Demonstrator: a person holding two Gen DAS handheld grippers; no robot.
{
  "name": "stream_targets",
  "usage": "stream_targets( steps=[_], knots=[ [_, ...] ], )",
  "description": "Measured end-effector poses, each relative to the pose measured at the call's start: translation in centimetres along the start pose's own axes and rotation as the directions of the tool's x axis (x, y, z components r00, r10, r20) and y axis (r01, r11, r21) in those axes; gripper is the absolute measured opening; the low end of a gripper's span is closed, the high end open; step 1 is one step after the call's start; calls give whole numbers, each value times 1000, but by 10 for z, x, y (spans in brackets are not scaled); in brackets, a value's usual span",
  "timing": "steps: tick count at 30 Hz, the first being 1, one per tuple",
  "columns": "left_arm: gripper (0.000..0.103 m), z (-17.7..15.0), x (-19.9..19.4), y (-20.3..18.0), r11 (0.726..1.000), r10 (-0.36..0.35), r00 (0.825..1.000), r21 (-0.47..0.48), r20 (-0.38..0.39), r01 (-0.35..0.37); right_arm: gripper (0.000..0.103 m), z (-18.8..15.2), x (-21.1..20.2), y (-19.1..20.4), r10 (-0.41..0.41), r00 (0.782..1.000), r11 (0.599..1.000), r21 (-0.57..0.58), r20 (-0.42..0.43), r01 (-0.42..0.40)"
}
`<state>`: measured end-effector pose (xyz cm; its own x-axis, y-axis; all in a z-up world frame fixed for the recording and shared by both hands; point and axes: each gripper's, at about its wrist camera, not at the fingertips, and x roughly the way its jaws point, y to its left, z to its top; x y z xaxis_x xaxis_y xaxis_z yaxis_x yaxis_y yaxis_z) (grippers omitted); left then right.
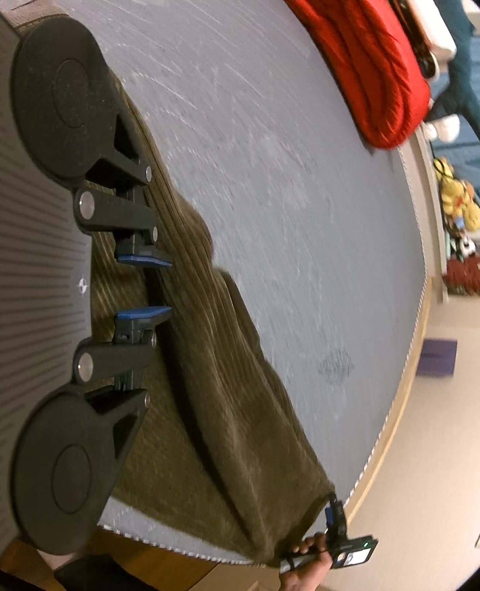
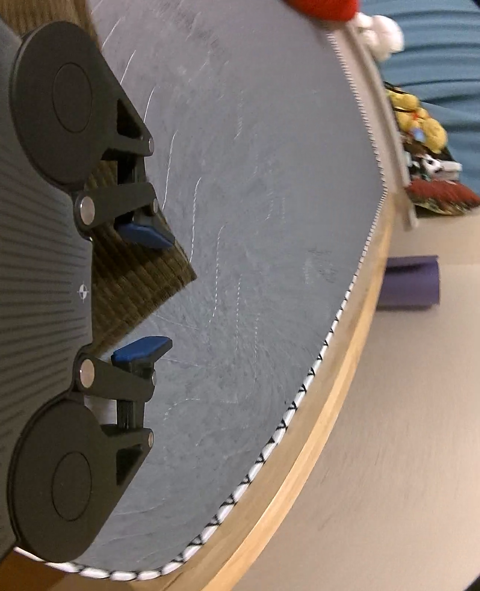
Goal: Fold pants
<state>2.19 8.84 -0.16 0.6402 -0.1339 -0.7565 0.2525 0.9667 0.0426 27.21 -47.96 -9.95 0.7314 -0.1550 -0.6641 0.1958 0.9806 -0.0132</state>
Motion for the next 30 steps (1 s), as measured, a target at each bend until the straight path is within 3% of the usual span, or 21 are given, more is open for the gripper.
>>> stream_targets(
  steps=[3,7,8,11,13,15,19,21,23,25,26,28,30],
  knots=[
    [25,0,0,13,1000,13,1000,-25,-2,-13,53,-6,7,11,38,999,996,-77,-8,-38],
    [25,5,2,24,999,21,1000,-51,3,-21,11,-10,0,24,94,995,974,-209,12,-90],
    [25,6,2,25,998,21,1000,-53,5,-21,6,-10,-4,27,89,995,965,-250,33,-78],
    [25,11,5,26,998,19,1000,-60,12,-18,5,-4,-15,25,117,988,958,-274,104,-85],
    [25,15,7,24,998,6,1000,-67,22,-5,5,5,-23,13,42,976,985,-170,214,-5],
    [25,20,8,20,998,-16,999,-61,39,19,5,12,-26,4,-83,954,995,-31,289,96],
    [25,24,14,6,998,-66,997,-13,46,67,7,0,-10,24,-149,952,983,-69,266,173],
    [25,23,24,3,997,-74,997,10,26,74,13,-2,-3,33,-182,956,975,-85,231,206],
    [25,18,47,7,1000,8,998,30,-66,-6,20,-2,-6,36,-232,942,963,-81,241,258],
    [20,8,71,27,991,127,973,-11,-194,-132,30,3,-17,30,-261,929,958,-46,262,282],
    [19,7,72,35,991,110,973,-58,-203,-124,35,5,-26,25,-266,926,960,-16,268,281],
    [20,12,58,36,989,93,983,-99,-161,-109,37,11,-39,11,-249,928,968,58,275,243],
    [21,15,43,25,996,65,993,-59,-96,-71,40,15,-53,-1,-201,942,979,99,270,181]
  ],
)
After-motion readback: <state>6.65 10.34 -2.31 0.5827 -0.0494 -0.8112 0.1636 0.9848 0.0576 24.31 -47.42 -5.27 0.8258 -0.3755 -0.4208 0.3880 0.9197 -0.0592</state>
